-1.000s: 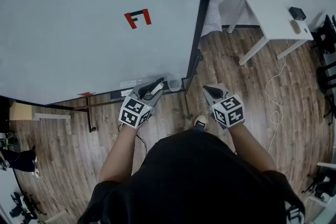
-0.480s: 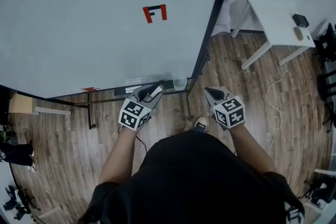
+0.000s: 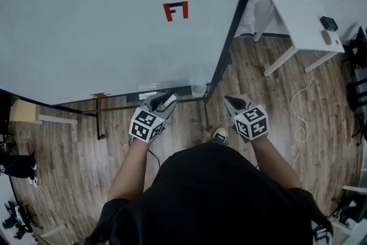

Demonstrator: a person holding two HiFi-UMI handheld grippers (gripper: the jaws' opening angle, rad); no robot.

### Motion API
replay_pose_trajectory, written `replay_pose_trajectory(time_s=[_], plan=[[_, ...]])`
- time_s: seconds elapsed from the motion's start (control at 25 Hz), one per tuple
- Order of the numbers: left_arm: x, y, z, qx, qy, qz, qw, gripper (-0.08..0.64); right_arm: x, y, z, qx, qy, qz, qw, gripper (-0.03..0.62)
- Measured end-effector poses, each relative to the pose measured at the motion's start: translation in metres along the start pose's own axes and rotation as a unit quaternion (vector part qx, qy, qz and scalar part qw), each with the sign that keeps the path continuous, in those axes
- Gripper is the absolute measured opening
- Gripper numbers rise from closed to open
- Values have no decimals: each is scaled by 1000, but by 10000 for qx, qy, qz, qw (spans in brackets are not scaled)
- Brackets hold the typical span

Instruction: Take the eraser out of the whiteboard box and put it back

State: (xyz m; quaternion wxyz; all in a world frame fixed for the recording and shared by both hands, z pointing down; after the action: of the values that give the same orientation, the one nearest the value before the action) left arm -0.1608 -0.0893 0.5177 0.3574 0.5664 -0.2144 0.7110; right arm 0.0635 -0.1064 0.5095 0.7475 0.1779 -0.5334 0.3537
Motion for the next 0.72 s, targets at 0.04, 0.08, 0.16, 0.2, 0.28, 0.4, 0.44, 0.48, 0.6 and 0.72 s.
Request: replay_pose_trajectory(time_s=[0.04,0.08,0.16,0.2,0.28,0.4,0.44,0.48,0.6,0.72], plan=[[0,0,-1,-2,4,-4,10000,158,0,0,0,-1,3,-1,10000,-6],[0,0,-1,-2,6,-4,10000,158,0,1,-1,-3,7,-3,10000,-5],[-1,-1,-2,7,-6,5,10000,158,0,1,-2,-7,17,-8,10000,-5],[-1,-2,-2,16,-19,9,10000,158,1,1,-2,-9,23,-10,10000,-6],[-1,-2,-1,29,-40,7,10000,158,1,1,-2,-18,32,-12,10000,-6],[0,-1,0,21,-38,-16,10000,158,2,1,-1,-42,40,-8,10000,-6],[0,-1,1,18,-35,-25,10000,158,3,2,-1,-51,44,-2,10000,-5],[0,-2,2,20,-34,-32,10000,158,3,1,-1,-56,46,6,10000,-6],[-1,-3,5,31,-32,-32,10000,158,4,-1,-1,-51,48,27,10000,-6],[-2,-4,8,43,-40,-35,10000,158,5,-2,-2,-47,55,37,10000,-5]])
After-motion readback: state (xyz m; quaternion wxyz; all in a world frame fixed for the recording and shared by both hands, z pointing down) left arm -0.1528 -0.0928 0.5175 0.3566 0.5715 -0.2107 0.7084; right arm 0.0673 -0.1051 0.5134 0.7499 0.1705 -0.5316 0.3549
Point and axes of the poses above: the fingertips, and each gripper's own axes: z forward along the fingers, y to its left, x out of its underside, the point moved 3 cm from there along -z, backward along the fingers, and after that the axes turned 14 degrees about -y, right-handed, at the moved point
